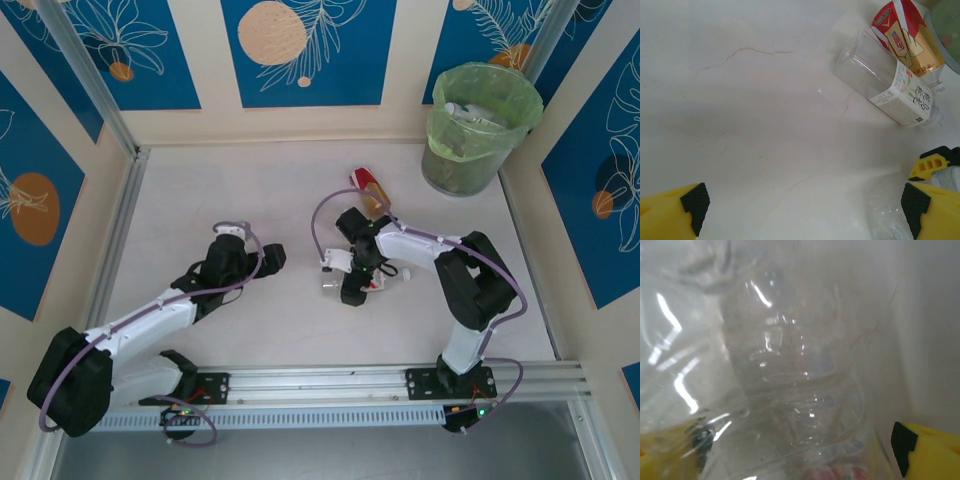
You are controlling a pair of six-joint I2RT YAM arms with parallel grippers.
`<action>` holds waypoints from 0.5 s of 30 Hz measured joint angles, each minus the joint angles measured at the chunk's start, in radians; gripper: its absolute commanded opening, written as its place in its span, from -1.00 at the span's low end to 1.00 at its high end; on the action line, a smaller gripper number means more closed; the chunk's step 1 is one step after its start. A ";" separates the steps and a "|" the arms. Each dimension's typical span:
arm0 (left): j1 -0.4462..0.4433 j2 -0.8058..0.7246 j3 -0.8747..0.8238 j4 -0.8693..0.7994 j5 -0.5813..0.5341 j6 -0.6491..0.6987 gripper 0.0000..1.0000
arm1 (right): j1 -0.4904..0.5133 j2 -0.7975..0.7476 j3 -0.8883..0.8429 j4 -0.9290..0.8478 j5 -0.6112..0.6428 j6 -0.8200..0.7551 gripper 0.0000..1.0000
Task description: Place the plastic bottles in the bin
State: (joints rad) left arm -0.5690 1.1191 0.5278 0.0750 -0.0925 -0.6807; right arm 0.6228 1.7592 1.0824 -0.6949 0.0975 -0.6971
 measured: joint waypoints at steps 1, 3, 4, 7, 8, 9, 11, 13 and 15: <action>0.002 0.000 0.000 0.000 0.000 0.000 0.99 | 0.000 0.000 -0.011 0.006 0.012 -0.010 0.85; 0.003 0.000 0.000 0.000 0.000 0.000 1.00 | 0.000 0.000 -0.026 0.021 0.030 -0.020 0.84; 0.004 0.000 0.000 0.000 0.000 0.000 0.99 | 0.000 0.000 -0.030 0.032 0.035 -0.023 0.83; 0.004 0.000 0.000 0.000 0.000 0.000 0.99 | 0.000 0.000 -0.031 0.057 0.039 -0.030 0.71; 0.004 0.000 0.000 0.000 0.000 0.000 0.99 | 0.000 0.000 -0.031 0.064 0.043 -0.030 0.67; 0.005 0.000 0.000 0.000 0.000 0.000 1.00 | 0.000 0.000 -0.031 0.072 0.046 -0.030 0.64; 0.005 0.000 0.000 0.000 0.000 0.000 0.99 | 0.000 0.003 -0.031 0.085 0.046 -0.027 0.53; 0.006 0.001 0.000 0.000 0.000 0.000 1.00 | 0.000 0.006 -0.031 0.090 0.044 -0.022 0.43; 0.008 0.002 0.000 0.000 0.000 0.001 0.99 | 0.000 0.006 -0.031 0.089 0.041 -0.016 0.29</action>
State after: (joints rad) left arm -0.5610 1.1210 0.5278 0.0746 -0.0925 -0.6800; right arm 0.6224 1.7649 1.0519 -0.6060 0.1383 -0.7128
